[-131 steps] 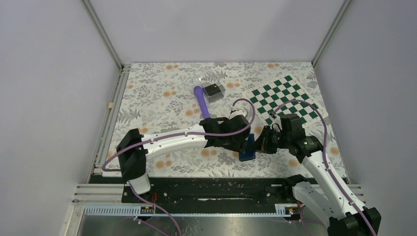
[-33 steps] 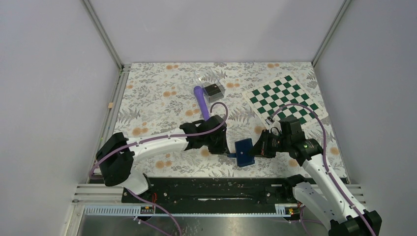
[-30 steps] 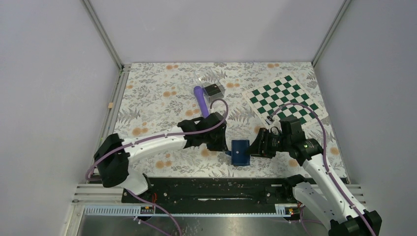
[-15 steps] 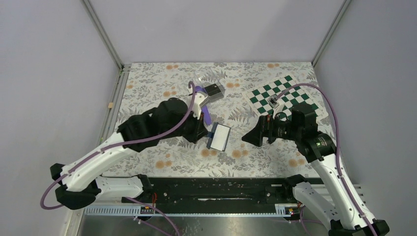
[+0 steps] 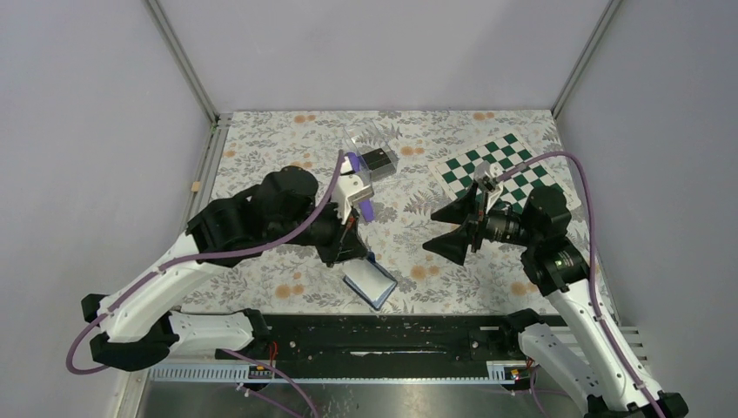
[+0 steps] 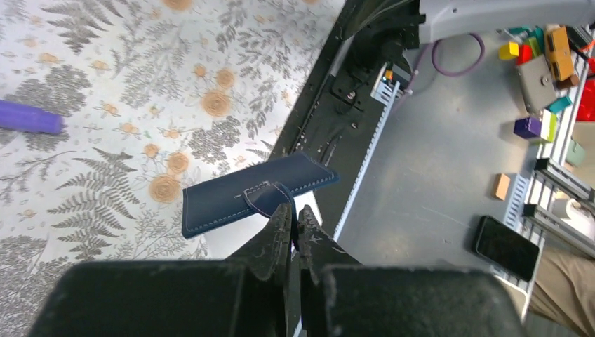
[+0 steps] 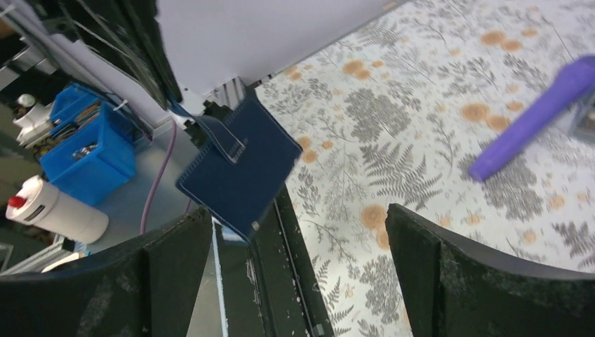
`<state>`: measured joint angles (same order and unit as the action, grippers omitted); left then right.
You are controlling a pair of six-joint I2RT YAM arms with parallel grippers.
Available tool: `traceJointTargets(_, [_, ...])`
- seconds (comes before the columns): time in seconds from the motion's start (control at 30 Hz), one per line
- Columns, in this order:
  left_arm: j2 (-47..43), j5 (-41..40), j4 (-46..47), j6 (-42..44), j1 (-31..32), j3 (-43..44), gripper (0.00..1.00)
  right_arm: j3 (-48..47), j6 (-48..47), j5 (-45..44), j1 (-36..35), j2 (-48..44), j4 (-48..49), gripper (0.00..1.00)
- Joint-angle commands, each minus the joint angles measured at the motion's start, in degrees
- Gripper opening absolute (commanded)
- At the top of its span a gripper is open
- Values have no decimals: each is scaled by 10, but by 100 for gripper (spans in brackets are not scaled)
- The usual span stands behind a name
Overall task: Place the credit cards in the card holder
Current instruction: Open the card holder.
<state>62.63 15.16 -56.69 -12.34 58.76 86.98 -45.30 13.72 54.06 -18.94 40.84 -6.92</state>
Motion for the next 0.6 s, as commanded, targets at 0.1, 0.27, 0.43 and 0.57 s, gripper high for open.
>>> traceJointTargets(0.1, [43,93,14,3,-2,34,0,-1,-27,83,-72,18,110,99])
traceJointTargets(0.27, [60,113,23,-5,-2,33,0,22,-53,46,-125,3,96,100])
traceJointTargets(0.43, [65,127,38,-20,-2,23,0,52,-48,14,-184,5,102,100])
traceJointTargets(0.57, [63,133,49,-33,-2,8,0,78,-37,-44,-242,15,141,99])
